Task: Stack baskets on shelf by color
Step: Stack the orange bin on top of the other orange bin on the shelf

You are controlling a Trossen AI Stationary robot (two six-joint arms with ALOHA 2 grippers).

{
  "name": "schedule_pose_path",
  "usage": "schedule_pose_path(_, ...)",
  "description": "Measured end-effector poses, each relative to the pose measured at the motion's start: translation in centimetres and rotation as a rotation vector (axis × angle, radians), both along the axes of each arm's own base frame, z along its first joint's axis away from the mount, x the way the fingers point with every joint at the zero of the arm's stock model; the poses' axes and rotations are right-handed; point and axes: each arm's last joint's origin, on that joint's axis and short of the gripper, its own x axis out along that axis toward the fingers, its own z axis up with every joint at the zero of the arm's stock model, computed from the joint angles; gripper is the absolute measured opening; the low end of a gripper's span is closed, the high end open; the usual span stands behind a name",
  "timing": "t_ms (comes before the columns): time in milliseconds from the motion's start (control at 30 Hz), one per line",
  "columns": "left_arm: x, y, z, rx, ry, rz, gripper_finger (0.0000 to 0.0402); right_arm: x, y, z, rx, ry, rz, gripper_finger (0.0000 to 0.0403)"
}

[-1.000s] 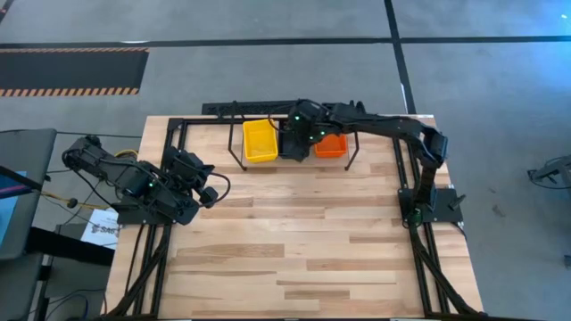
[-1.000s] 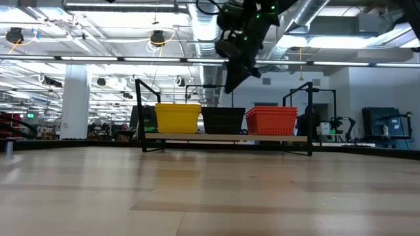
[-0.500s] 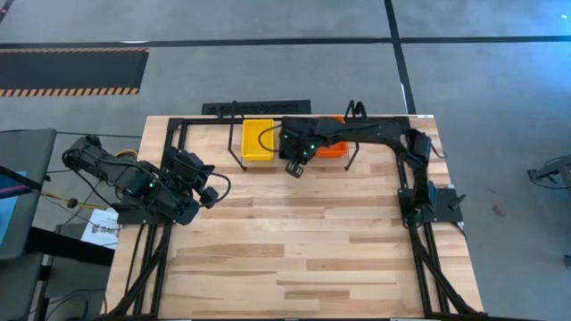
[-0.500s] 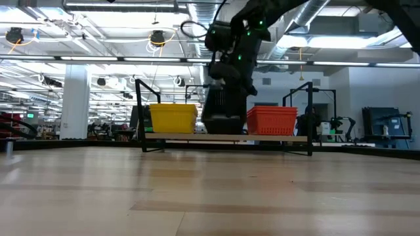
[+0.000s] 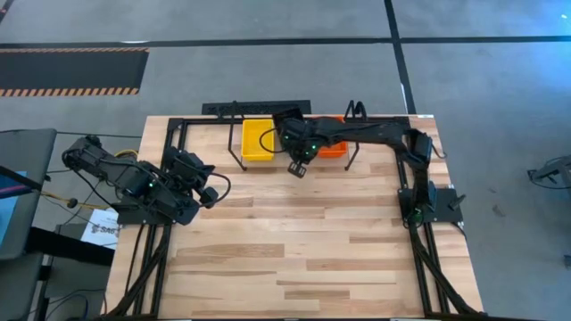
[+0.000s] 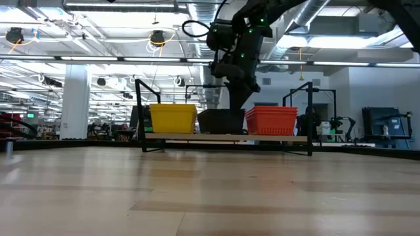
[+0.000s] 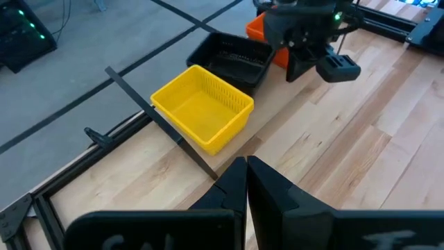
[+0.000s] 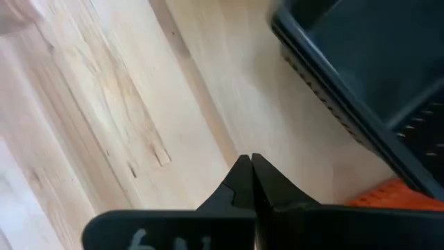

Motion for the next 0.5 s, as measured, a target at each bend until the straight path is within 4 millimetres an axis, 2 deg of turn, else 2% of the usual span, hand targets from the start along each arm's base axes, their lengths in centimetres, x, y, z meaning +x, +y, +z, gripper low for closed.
schedule_pose_path(133,0.0,0.0,0.0,0.0,0.0,0.0,0.0,0.0,0.0,1.1,-0.012,-0.026,0.002,0.0)
schedule_pose_path(300,0.0,0.0,0.0,0.001,0.0,0.0,0.0,0.8,-0.3,4.4,-0.091,-0.118,0.025,0.0)
schedule_pose_path(400,0.0,0.0,0.0,0.001,0.0,0.0,0.0,1.1,-1.0,6.7,-0.169,-0.187,0.027,0.0)
schedule_pose_path(500,0.0,0.0,0.0,0.001,-0.001,0.0,0.0,1.0,-2.2,7.4,-0.188,-0.222,0.005,0.0)
